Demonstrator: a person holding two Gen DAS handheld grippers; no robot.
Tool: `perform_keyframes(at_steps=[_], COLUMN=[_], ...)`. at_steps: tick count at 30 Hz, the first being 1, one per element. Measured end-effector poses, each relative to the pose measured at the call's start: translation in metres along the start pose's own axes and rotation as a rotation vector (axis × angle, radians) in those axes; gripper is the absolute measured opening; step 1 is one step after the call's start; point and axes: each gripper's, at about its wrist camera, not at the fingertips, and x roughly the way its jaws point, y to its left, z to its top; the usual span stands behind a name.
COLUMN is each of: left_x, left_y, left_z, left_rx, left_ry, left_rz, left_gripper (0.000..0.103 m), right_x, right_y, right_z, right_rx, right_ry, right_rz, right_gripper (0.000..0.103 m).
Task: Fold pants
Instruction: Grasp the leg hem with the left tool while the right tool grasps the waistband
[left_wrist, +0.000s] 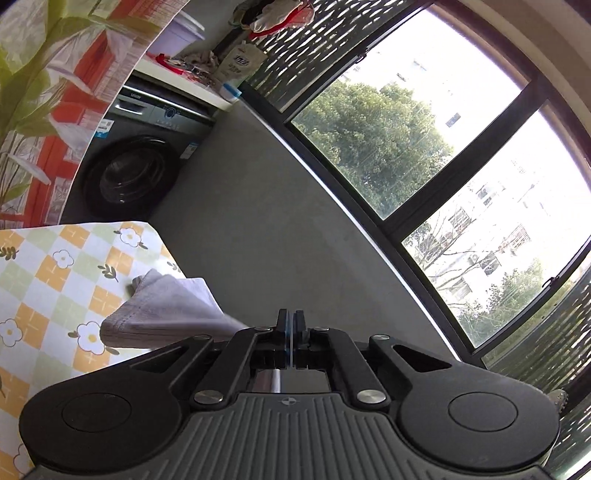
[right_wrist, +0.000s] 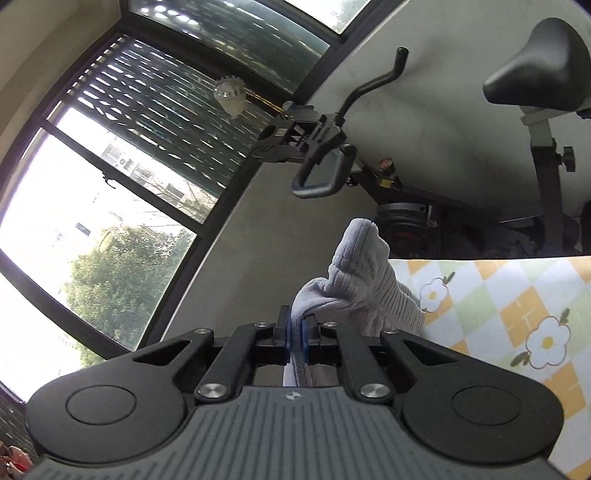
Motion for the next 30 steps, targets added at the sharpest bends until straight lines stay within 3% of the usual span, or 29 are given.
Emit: perform_keyframes(at_steps=[4,8,10,14,18,22,25,30], left_x=[0.01,0.038,0.052,0.077,0.088,0.081,0.082,0.091], left_y=[0.025,0.077,0.099,0.14,0.175,0.18,0.182,0.184], left_z=[-0.017,-0.05,-0.068,-0.09,-0.103,-0.11,-0.115,-0.122], left_rx=[-0.069,-0.181,-0.204,-0.259,-0.321,-0.336,-0.316,-0.259], left_ry=[0.093,0.275,0.328,0.355,0.385,0.397,0.381,0.361], left_rz=[0.071,0.165,0.214,0.298,0.354,0.384,0.392,0.422], left_gripper=[0.002,0.004,0.005,0.019,0.021,0.023,0.038,0.039], right_x=[0.001,-0.002,-0.005,-0.011,-0.013,-0.012,-0.01,-0.006], right_y=[-0.005,-0.035,-0.049,-0.064,-0.071,-0.077,-0.08,-0.086], right_z=[-0.005,-0.015,-0.021,-0.033,-0.039,-0.04,-0.042,-0.051], right_rx=[-0.02,-0.012,-0.026,-0.058,-0.075,-0.073,-0.077,-0.075], right_ry=[0.018,0.046,0.06,0.091,0.108,0.118,0.129,0.155], right_rz=[-0.035,-0.159,-0.213,-0.266,-0.284,-0.3,-0.311,-0.337], right_gripper=[0.006,0.006,0.006,0.006,0.006,0.006,0.006,0.006])
